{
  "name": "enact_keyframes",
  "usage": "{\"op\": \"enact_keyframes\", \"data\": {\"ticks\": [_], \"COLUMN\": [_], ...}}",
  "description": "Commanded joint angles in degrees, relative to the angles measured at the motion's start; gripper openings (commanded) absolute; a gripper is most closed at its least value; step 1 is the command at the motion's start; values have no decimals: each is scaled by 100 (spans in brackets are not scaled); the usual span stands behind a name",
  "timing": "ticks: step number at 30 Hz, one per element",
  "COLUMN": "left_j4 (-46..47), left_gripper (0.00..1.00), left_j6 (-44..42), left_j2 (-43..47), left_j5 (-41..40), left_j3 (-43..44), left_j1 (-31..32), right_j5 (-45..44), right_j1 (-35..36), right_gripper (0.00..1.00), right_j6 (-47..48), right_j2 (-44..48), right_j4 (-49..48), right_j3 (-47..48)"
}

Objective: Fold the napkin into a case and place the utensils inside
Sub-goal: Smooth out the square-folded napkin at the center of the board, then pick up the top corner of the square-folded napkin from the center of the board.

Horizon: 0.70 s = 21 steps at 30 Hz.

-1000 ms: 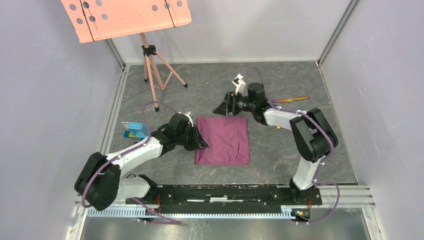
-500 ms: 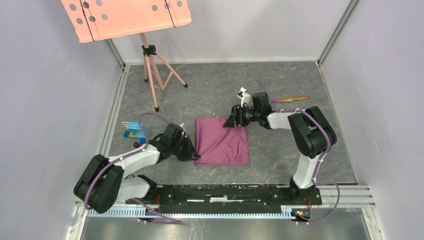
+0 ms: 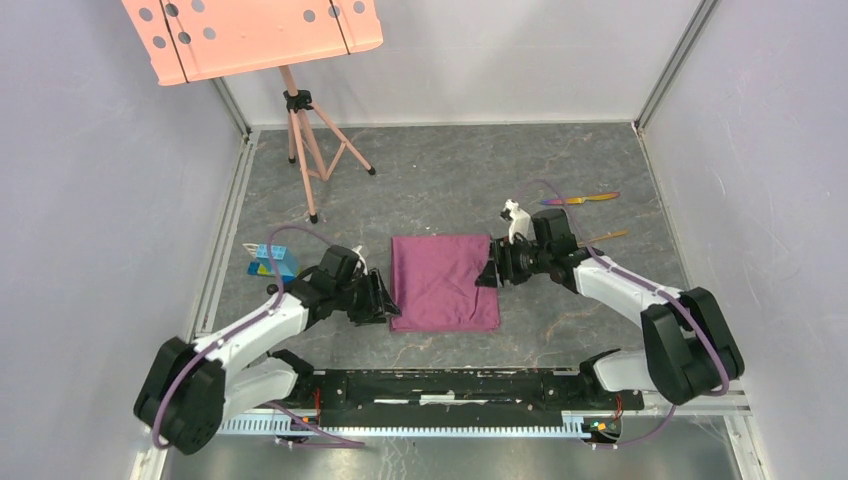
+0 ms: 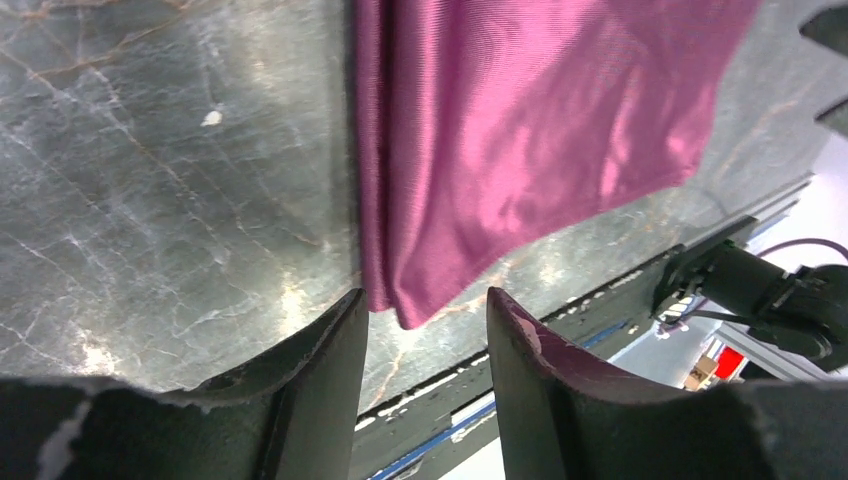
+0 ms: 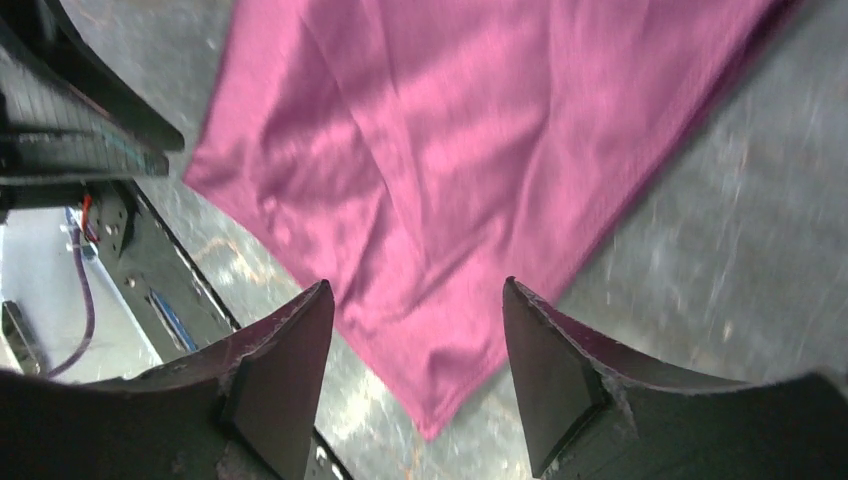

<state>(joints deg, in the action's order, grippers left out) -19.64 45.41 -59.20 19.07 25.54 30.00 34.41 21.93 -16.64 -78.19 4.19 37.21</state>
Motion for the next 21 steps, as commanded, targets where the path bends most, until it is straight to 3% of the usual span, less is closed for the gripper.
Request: {"op": "enact_keyframes", "data": {"ticks": [1,5,13,21], "left_j4": [311,614,1036,1097], "left_gripper": [55,54,31,22], "left_j6": [-140,-50,83,144], "left_j2": [-530,-764,-887,-779], "left_j5": [167,197,302,263], "left_j3": [-35,-260,-704,-848], "left_j1": [-42,-38,-29,-27], "right_j5": [-224,-124,359,166], "right_j1": [-144,-237,-240,-241], "right_gripper": [66,57,47,40], "right_j6": [-33,-180,-603,-542], "right_j2": [583,985,1159,1196], "right_j4": [674,831,381,449], "right_j3": [-452,-813,-1566,-1619]}}
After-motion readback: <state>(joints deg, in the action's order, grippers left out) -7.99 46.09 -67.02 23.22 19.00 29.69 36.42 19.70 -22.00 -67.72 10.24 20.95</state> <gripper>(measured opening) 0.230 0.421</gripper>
